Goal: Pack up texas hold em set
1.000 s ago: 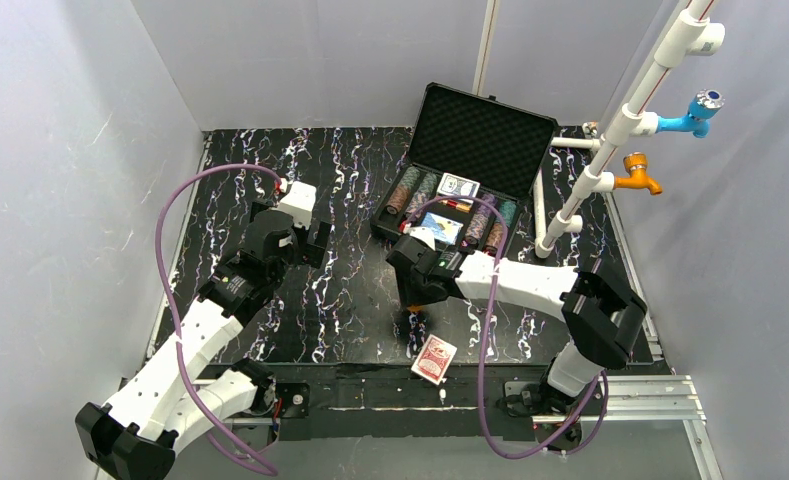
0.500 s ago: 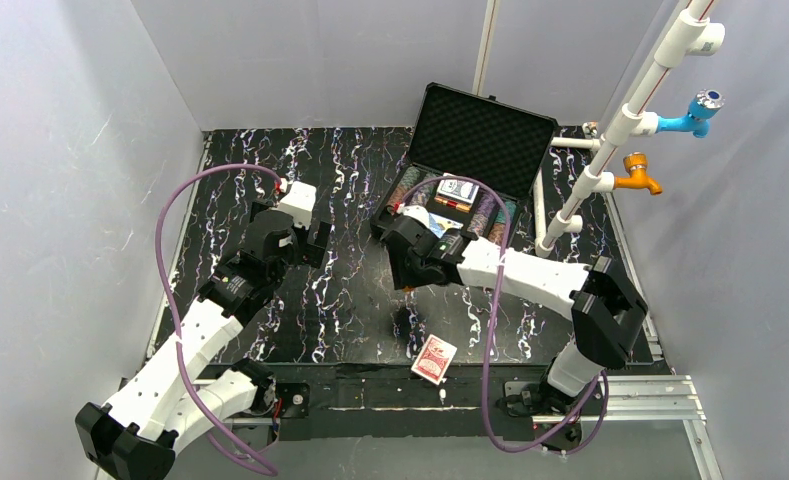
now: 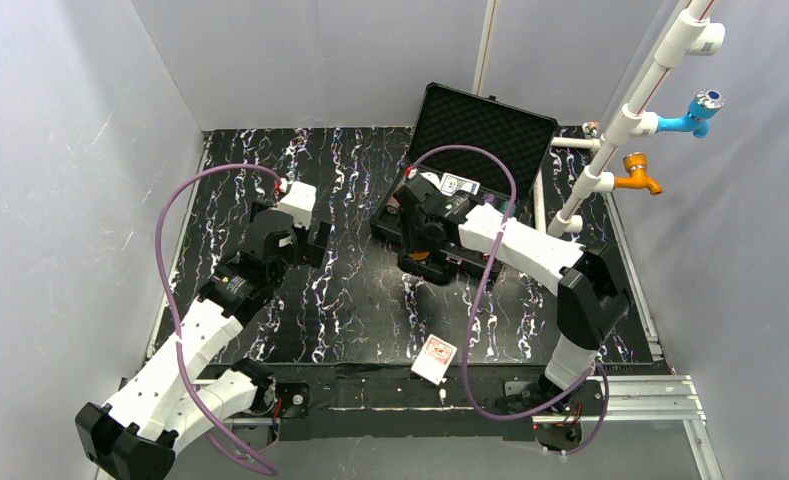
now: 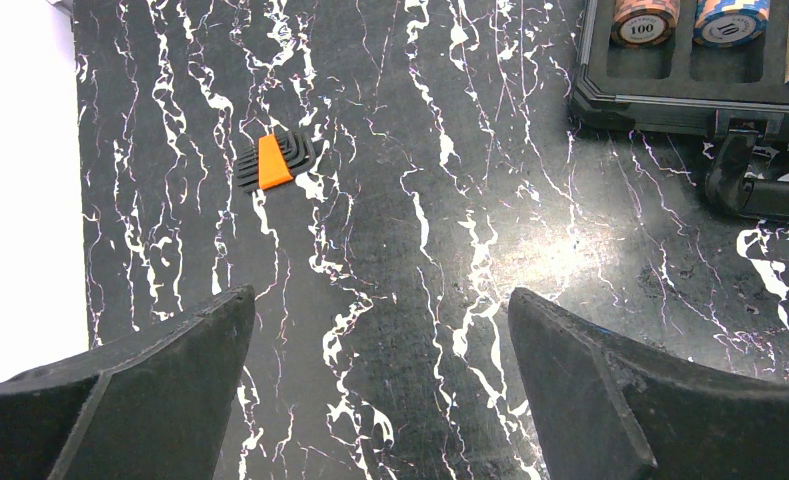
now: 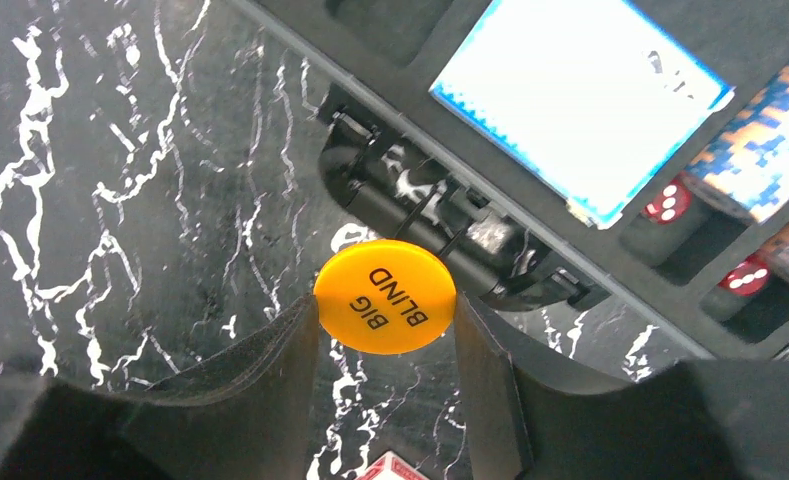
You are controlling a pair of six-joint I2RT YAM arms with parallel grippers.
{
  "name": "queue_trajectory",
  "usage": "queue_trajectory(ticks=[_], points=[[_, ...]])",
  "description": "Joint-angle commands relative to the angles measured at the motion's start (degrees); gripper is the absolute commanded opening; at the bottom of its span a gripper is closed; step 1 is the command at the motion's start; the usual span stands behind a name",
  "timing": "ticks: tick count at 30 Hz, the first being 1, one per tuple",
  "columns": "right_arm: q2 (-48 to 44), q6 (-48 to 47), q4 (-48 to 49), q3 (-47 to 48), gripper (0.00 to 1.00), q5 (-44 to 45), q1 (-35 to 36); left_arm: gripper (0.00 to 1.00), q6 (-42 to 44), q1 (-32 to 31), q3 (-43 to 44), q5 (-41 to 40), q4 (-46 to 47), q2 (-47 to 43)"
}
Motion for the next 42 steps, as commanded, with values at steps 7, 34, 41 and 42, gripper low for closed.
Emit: queue_trajectory(ticks=[7,34,41,42], points=[[5.37,-5.13,-3.75,8.63,0.41,-0.49,-5.59,0.98,0.42,-0.19,0.69,-1.16,-0.13,-0.84],[16.02,-11.2,-8.13,18.98,0.41,1.46,-11.85,0.98,0.84,-0.19,0.44,-1.42,0.12,-1.11],[17.3,-12.0,-8.24,19.24,0.41,1.22,-12.91,0.98,0.87,-0.19,0.43,-1.43,0.15,-1.2],[17.41,-12.09,-8.24,19.36,0.41,1.15,-13.14,0.98,0.83,-0.19,0.43,-1.49,0.13,-1.15]])
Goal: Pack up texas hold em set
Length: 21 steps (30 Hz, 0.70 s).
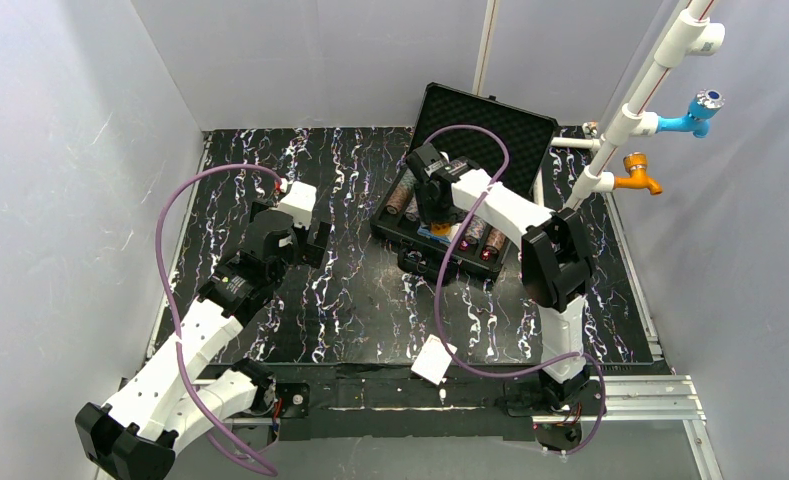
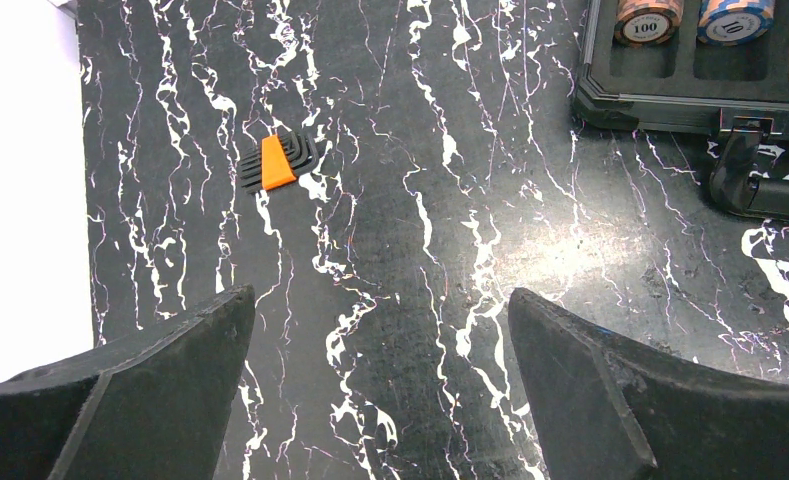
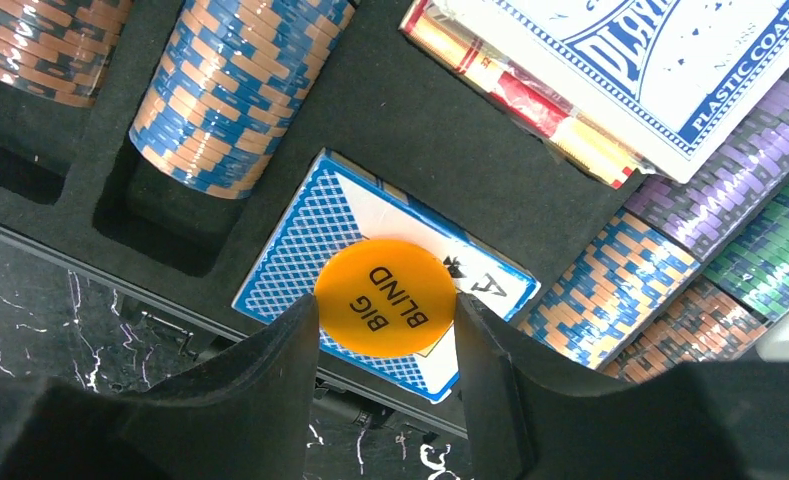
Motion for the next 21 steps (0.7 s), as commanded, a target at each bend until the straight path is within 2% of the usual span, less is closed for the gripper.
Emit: queue_trajectory(ticks=[1,21], points=[[0.13,-1.41,-0.79,2.72,0.41,0.12,-1.24,0.98,0.47,-0.19,0.43,-1.28,0.13,-1.12],[-0.01,-1.41,-0.26,1.43,0.43,-3.49,-1.66,0.98,0.69,-0.24,0.34,-1.26,0.26,-1.17]])
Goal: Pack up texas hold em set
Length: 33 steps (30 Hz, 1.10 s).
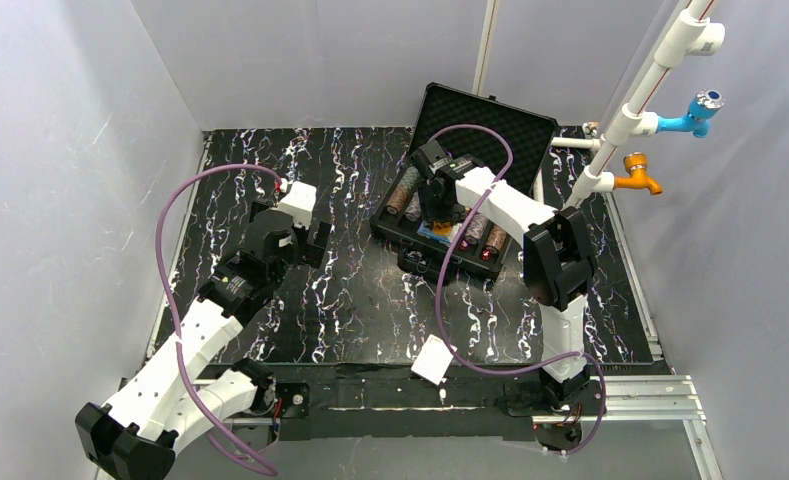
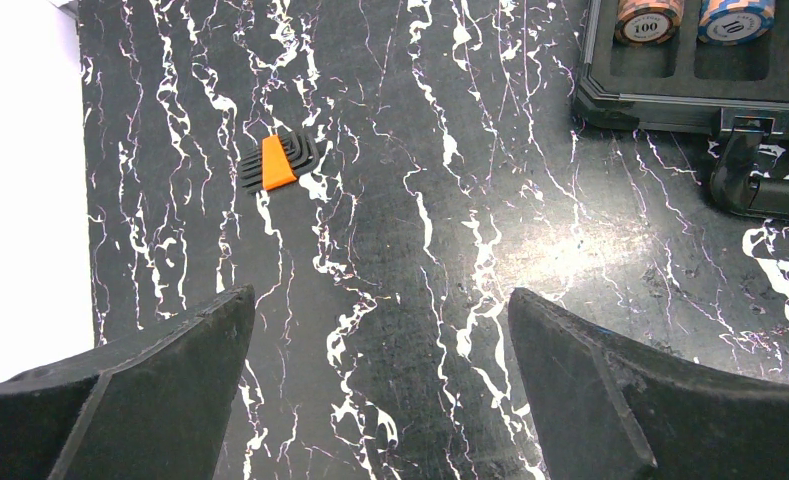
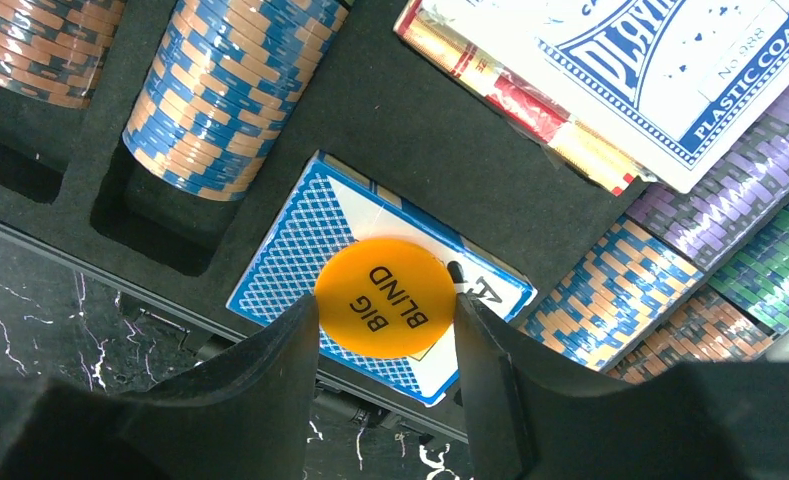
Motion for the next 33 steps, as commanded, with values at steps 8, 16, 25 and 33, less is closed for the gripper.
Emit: queue_trajectory(ticks=[8,16,25,33], points=[[0.18,-0.47,-0.66,1.38,0.54,-0.55,-0.02,0.98,0.59,-0.19,0.28,-1.27,0.29,-1.4],[-0.57,-0.95,-1.46,2.52,0.74,1.0,-0.04,0.98,0.63,-0.19,0.16,-1.14,0.46,-1.7],[-4.23,-1.13,-1.61,2.66,0.98,1.92,-0.02,0.98,0.57,-0.19,0.09,-0.96,0.54,-1.43],[-13.03,-1.33,-0.68,-2.09,0.98,-1.12,0.07,0.98,0.51,-0.21,0.25,-0.97,0.46,-0.95]])
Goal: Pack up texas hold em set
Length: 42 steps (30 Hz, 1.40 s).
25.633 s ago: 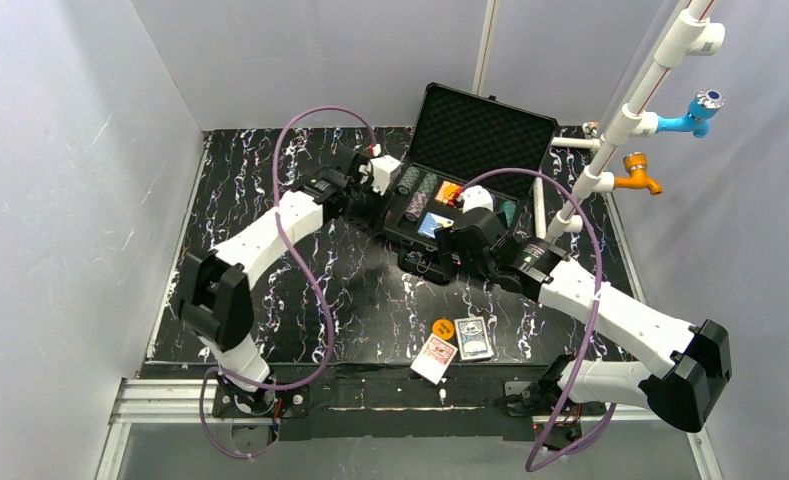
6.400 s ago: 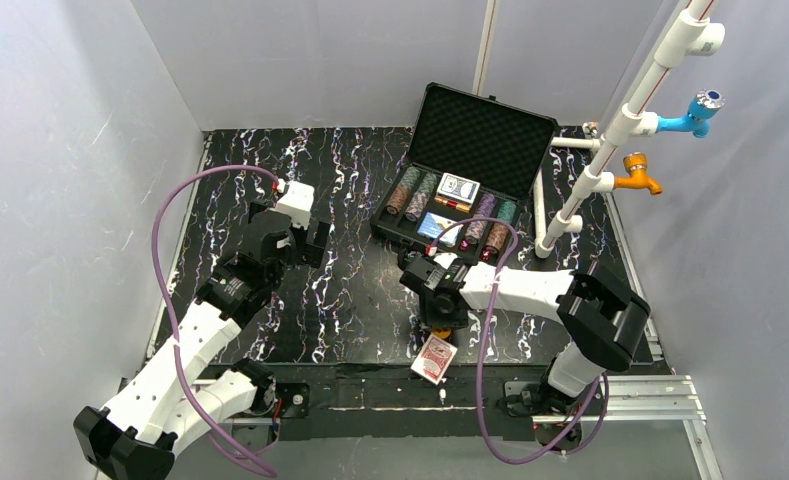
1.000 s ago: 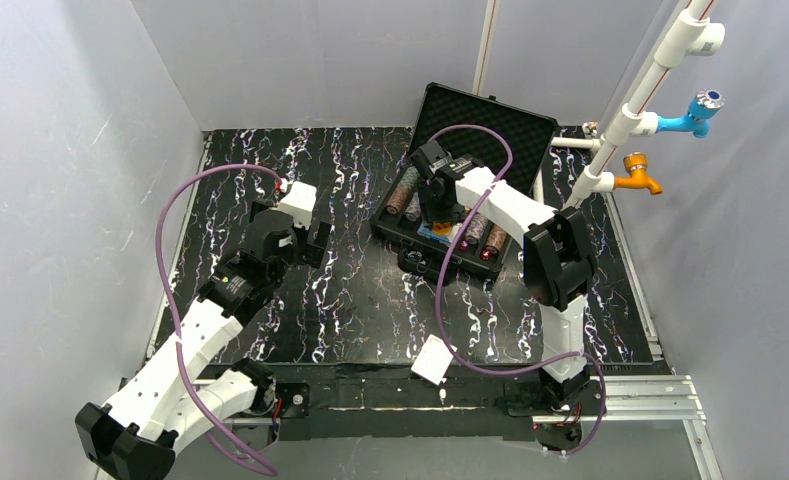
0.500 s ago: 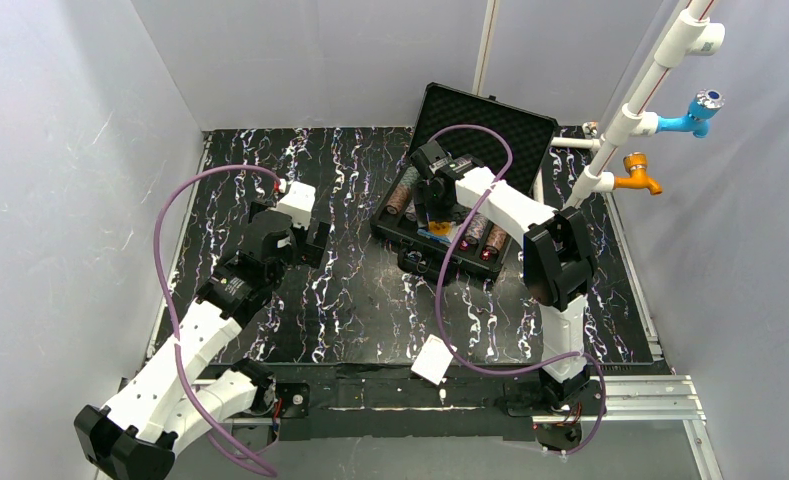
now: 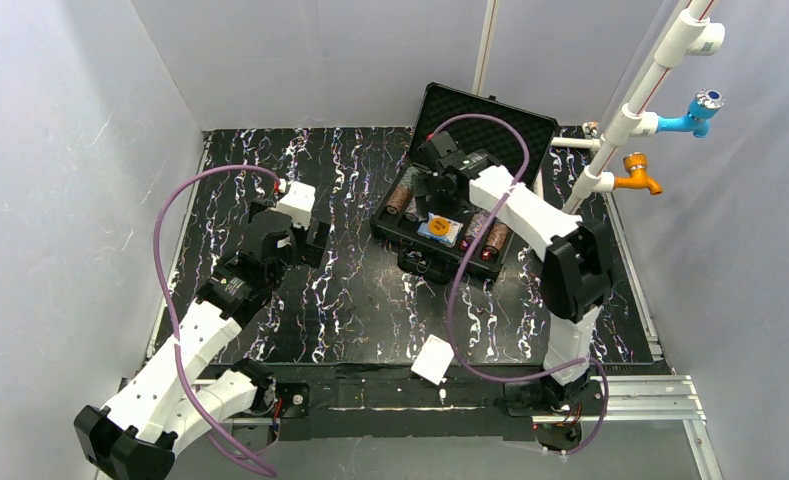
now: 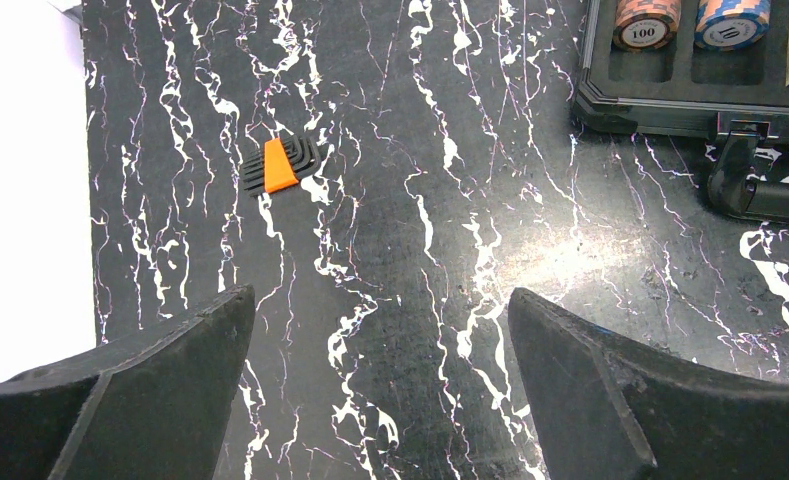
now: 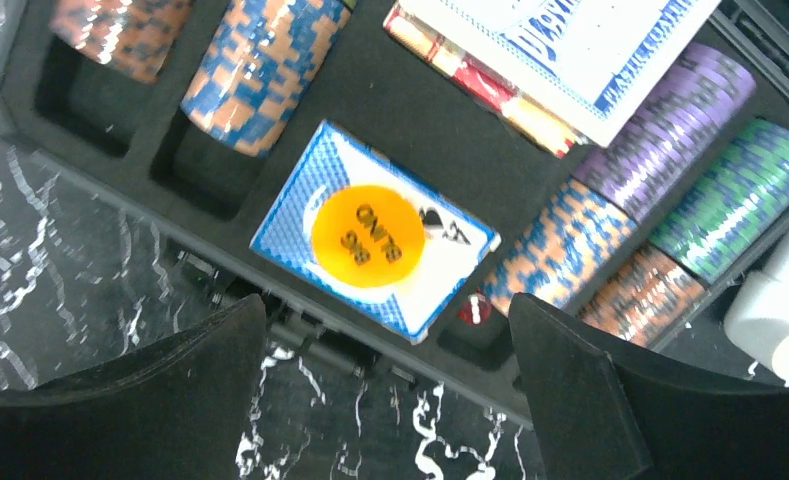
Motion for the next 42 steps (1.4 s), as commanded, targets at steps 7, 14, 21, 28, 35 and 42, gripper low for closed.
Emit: queue_trajectory(ticks=[7,14,21,28,35,42], points=[[-16.48,0.53,0.44,-8.87,0.98,-5.71,0.2,0.98,0.3,-0.19,0.47,-0.77,0.17,-0.5],[-24.27,9.98,-1.57,-18.63,0.98,-7.4,3.62,0.98,0.21,-0.25,0.73,-0.59,-0.14,-0.93],[-32.62,25.68,-1.22,-29.07,0.99,-4.92,11.49,0.98,0.11,-0.2,0.78,-0.66,-0.19,-1.38],[-37.92,30.75,0.26,-38.47,0.98,-6.09,11.29,0.98,0.13,-0.19,0.69,-1.0,-0.18,-1.98],[-41.68,34.6,10.51,-48.39,0.98,-19.3,6.37,0.98,0.17,-0.19,0.61,-1.02,0.0,-2.65],[-42.52,43.6,2.72,-48.53,0.98,-14.25,7.82,0.98,0.3,-0.24,0.69,-0.9,-0.01,-2.86]])
